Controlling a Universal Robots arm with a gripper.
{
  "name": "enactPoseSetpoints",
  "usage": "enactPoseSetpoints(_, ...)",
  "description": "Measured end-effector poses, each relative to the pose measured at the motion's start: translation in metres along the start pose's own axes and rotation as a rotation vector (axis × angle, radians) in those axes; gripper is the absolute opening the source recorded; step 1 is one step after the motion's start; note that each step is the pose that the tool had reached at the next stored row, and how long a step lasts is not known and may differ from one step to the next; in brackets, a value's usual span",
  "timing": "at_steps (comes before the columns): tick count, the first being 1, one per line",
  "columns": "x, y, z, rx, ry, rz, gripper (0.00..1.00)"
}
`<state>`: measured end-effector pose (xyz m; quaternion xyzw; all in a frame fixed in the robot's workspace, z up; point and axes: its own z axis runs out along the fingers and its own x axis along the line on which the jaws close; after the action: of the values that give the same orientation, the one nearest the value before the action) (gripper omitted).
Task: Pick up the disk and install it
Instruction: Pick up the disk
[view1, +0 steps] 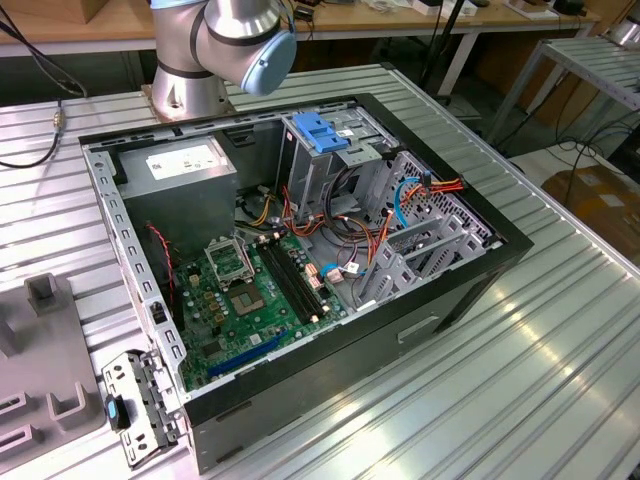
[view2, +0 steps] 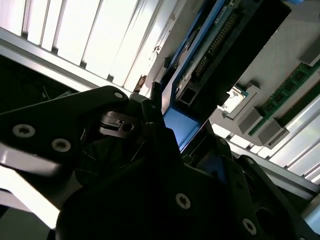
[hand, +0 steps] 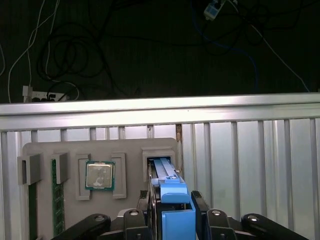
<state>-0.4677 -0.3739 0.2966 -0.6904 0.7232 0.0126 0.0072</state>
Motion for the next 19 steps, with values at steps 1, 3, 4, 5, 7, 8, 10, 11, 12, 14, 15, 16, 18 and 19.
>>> enactPoseSetpoints(1,0.0000,0.0000,0.0000,0.0001,0.0000,0.000,0.45)
enactPoseSetpoints(3,0.0000,0.0000,0.0000,0.0000,0.0000,0.000,0.45)
enactPoseSetpoints(4,0.0000,0.0000,0.0000,0.0000,0.0000,0.000,0.45)
enactPoseSetpoints(5,0.0000,0.0000,0.0000,0.0000,0.0000,0.000,0.44)
enactPoseSetpoints(7,0.0000,0.0000,0.0001,0.0000,0.0000,0.000,0.38)
enactPoseSetpoints(8,0.0000,0.0000,0.0001,0.0000,0.0000,0.000,0.37)
enactPoseSetpoints(10,0.0000,0.0000,0.0001,0.0000,0.0000,0.000,0.37)
enactPoseSetpoints(11,0.0000,0.0000,0.0001,0.0001,0.0000,0.000,0.37)
enactPoseSetpoints(12,0.0000,0.0000,0.0001,0.0000,0.0000,0.000,0.37)
enactPoseSetpoints(14,0.0000,0.0000,0.0001,0.0000,0.0000,0.000,0.37)
enactPoseSetpoints(15,0.0000,0.0000,0.0001,0.0000,0.0000,0.000,0.37)
enactPoseSetpoints(16,0.0000,0.0000,0.0002,0.0000,0.0000,0.000,0.37)
enactPoseSetpoints(18,0.0000,0.0000,0.0002,-0.0002,0.0000,-0.009,0.37)
enactPoseSetpoints(19,0.0000,0.0000,0.0003,-0.0005,0.0001,-0.023,0.37)
